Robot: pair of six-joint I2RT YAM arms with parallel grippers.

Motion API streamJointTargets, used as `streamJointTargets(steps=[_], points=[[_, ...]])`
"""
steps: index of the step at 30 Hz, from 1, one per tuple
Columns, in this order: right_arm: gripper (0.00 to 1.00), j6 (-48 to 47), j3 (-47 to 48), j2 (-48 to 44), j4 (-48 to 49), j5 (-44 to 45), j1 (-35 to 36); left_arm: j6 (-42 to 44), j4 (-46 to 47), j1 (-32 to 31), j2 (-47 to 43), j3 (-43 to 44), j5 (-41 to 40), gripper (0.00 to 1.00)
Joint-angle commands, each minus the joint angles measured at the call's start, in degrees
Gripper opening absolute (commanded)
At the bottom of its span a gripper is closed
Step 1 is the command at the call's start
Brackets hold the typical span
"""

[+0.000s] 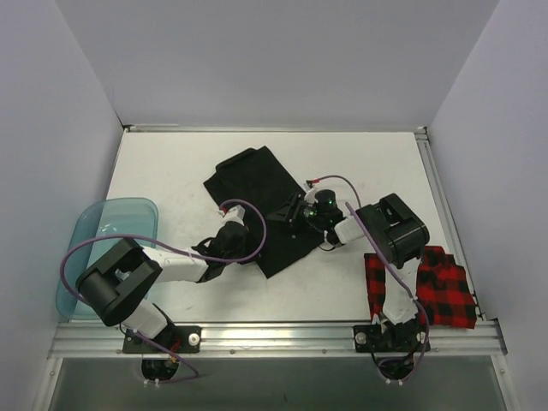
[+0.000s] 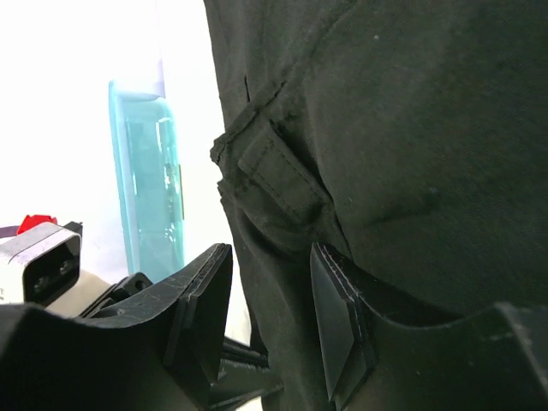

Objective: Fold and stack the long sleeve shirts
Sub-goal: Fold the shirt

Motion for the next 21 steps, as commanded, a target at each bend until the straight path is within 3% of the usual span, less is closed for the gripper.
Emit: streamJointTargets(steps=[1, 6, 16, 21], points=[[0.43, -3.6, -1.0, -4.9, -6.1, 0.3, -2.4, -0.3, -1.4, 0.2, 0.1, -3.4, -0.5, 0.10], [0.43, -7.2, 0.0, -8.9, -12.7, -1.3, -6.3, -0.9, -1.8, 0.2, -0.1, -4.4, -0.7, 0.12], [0.43, -8.1, -2.4, -2.9, -11.8, -2.3, -11.7, -1.5, -1.8, 0.3, 2.3, -4.6, 0.0, 0.15], [0.43, -12.5, -0.1, -11.4, -22.1, -0.7, -12.6, -0.4, -3.3, 0.2, 0.3, -4.3, -0.1, 0.16]])
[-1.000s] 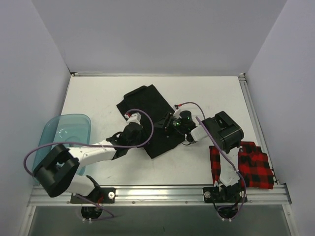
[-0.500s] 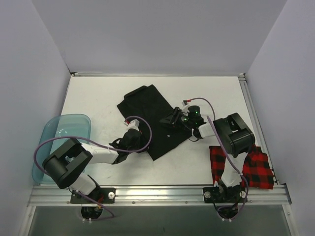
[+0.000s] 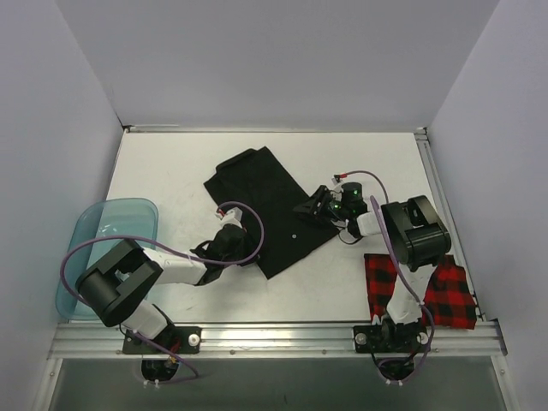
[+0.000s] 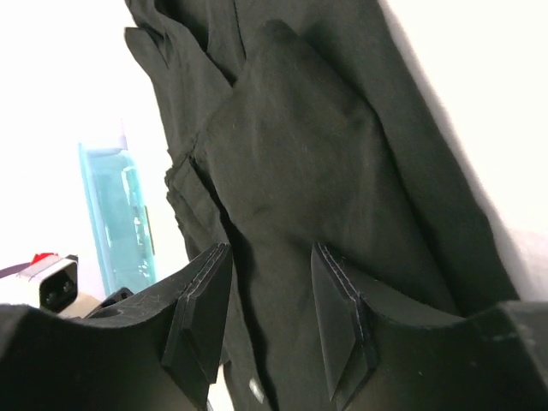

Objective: Fold and stack the long sleeve shirts
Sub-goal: Fold the shirt

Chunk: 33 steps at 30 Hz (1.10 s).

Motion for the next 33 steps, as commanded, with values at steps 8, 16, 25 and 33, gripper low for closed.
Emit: streamJointTargets(steps=[8, 16, 25, 33], points=[[0.43, -4.7, 12.8, -8.9, -15.6, 1.1, 6.3, 3.5, -10.6, 0.0, -1.2, -0.1, -1.5, 0.17], [0.43, 0.2, 21.7, 7.3, -8.4, 0.3, 9.9, 2.8, -10.6, 0.0, -1.4, -0.5, -1.4, 0.17], [0.43, -3.1, 20.4, 11.3, -9.6, 0.0, 2.2, 4.3, -11.4, -1.1, -3.1, -1.2, -2.4, 0.17], [0.49, -19.9, 19.7, -10.3, -36.5, 3.4, -1.8, 14.1, -29.4, -5.9, -17.6, 8.6, -13.4, 0.41]])
